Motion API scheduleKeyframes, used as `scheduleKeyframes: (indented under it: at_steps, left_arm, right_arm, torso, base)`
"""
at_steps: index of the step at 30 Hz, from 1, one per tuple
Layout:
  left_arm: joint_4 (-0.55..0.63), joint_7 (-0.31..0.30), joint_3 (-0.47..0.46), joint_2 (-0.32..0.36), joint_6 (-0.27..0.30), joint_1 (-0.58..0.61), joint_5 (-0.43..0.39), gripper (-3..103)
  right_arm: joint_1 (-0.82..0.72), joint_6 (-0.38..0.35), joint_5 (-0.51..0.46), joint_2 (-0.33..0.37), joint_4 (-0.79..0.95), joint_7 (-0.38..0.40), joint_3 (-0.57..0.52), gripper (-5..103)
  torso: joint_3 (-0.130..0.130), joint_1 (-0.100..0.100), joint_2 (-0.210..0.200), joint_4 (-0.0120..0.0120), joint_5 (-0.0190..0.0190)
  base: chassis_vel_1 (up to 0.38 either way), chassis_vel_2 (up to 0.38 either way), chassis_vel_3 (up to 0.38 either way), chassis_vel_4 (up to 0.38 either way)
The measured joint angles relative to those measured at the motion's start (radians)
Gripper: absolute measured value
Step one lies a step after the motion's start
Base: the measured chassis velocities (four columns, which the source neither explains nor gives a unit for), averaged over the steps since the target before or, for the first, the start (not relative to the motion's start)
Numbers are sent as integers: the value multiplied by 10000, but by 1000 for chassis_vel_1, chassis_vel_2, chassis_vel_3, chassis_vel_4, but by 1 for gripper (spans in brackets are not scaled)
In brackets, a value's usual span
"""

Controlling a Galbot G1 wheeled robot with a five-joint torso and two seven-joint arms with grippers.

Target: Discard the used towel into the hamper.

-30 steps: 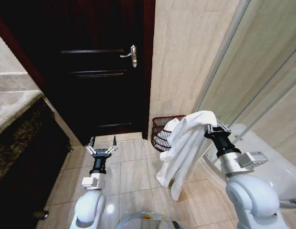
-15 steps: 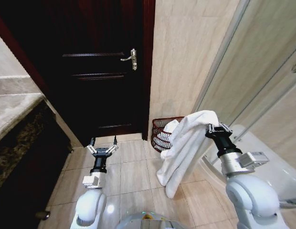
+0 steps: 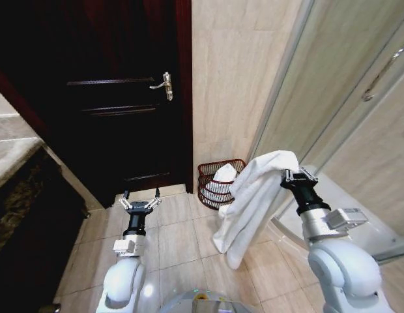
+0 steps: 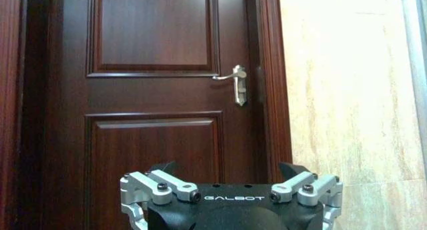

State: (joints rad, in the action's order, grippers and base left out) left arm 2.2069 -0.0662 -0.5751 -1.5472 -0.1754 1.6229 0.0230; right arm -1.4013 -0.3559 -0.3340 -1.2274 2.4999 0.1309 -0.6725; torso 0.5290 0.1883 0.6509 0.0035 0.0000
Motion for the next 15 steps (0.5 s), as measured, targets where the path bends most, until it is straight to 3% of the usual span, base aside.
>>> scheduleKeyframes:
  at_steps: [15]
  left_arm:
    - [42, -76, 28, -30, 7, 30, -43, 100]
  right_arm:
    - [-36, 18, 3, 32, 0, -4, -10, 8]
  torso:
    - [341, 261, 607, -2, 0]
  base:
    - [0, 0, 0, 0]
